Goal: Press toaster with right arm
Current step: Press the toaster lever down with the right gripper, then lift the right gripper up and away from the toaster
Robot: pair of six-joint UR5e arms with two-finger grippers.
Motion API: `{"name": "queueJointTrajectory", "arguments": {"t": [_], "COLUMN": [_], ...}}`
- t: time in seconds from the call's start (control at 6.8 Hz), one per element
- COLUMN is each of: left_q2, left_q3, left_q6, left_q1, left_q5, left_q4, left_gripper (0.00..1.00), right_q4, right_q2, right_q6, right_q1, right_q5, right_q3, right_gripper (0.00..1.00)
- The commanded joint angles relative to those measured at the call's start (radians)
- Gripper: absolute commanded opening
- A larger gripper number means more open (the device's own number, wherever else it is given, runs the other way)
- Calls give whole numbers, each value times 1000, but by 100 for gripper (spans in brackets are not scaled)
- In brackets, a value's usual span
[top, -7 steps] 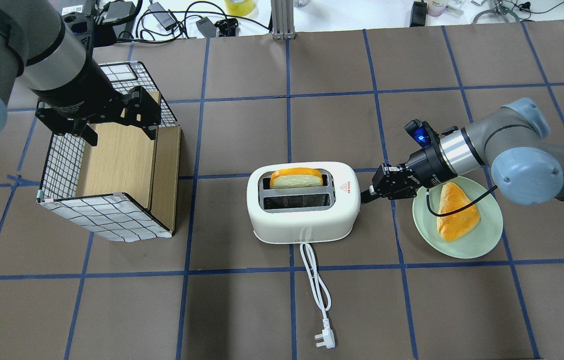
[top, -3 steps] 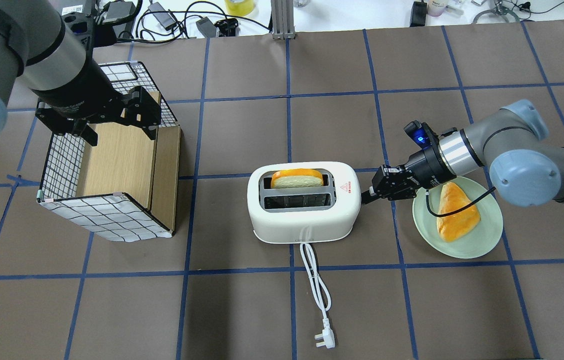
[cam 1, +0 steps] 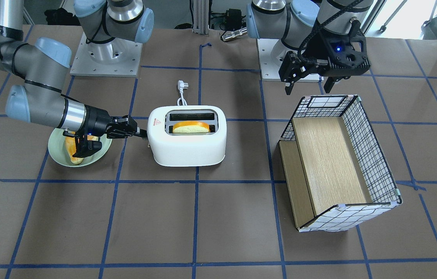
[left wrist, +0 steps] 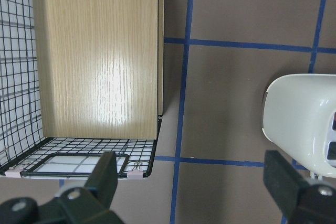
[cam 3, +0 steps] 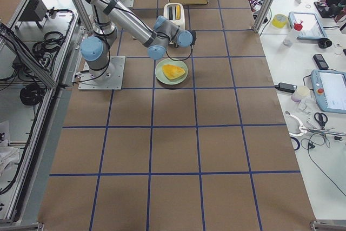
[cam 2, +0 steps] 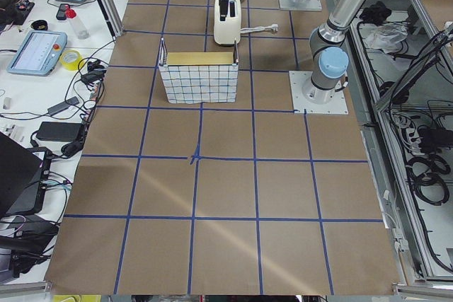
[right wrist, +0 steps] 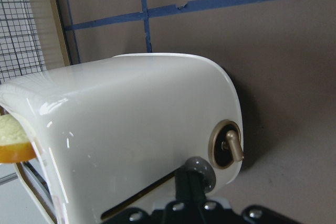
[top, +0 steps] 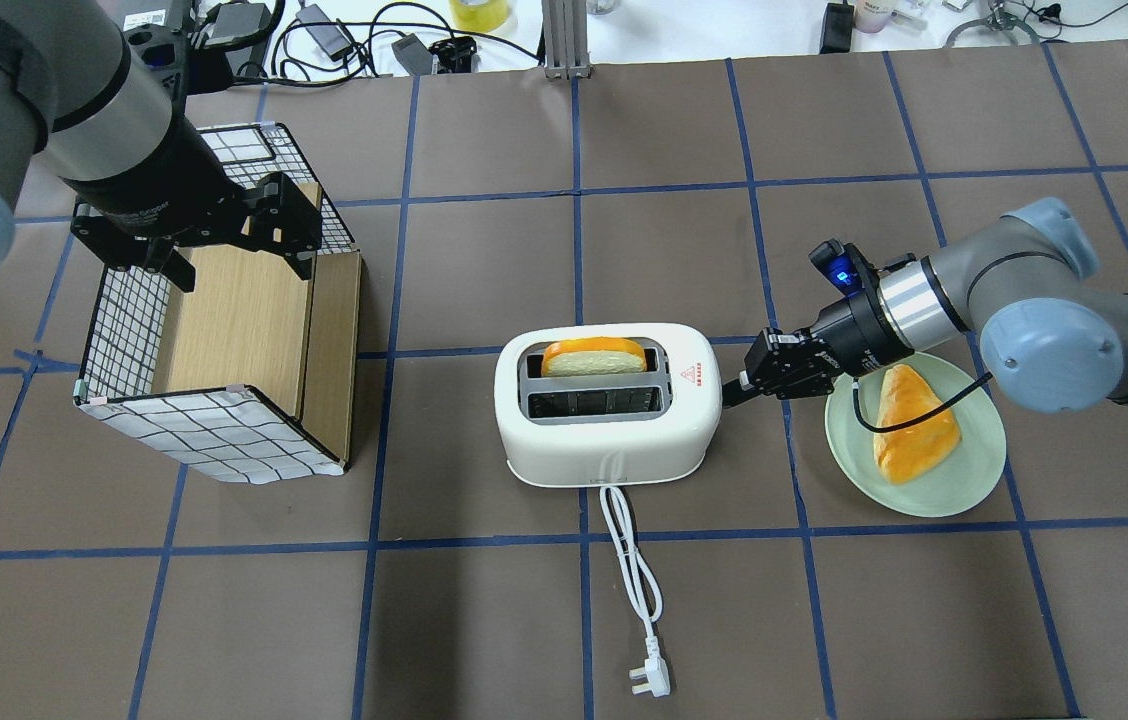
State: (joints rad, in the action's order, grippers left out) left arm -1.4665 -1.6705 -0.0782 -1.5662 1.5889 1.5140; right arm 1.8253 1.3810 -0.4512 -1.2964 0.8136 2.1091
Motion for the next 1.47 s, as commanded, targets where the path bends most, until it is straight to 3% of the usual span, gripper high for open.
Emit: {"name": "queueJointTrajectory", "arguments": {"t": [0.0,0.29,0.74,1.03,1.32], "left_q2": [0,0,0,0,0], "left_q3": [0,0,0,0,0], "left_q6": [0,0,0,0,0], "left_q1": [0,0,0,0,0], "left_q5": [0,0,0,0,-1], "left_q4": [0,0,0,0,0], "left_gripper": [100,100,100,100,100], "right_q4": [-3,-21,-40,-186,-283], "right_q2": [7,53,62,93,104], "right_q6": [43,96,161,207,306], "right_q1": [0,-4,-7,-20,-128], "right_q5": [9,73,90,224,492], "right_q3": [-15,-68,-142,-321,-537], "right_gripper": [0,0,0,0,0]}}
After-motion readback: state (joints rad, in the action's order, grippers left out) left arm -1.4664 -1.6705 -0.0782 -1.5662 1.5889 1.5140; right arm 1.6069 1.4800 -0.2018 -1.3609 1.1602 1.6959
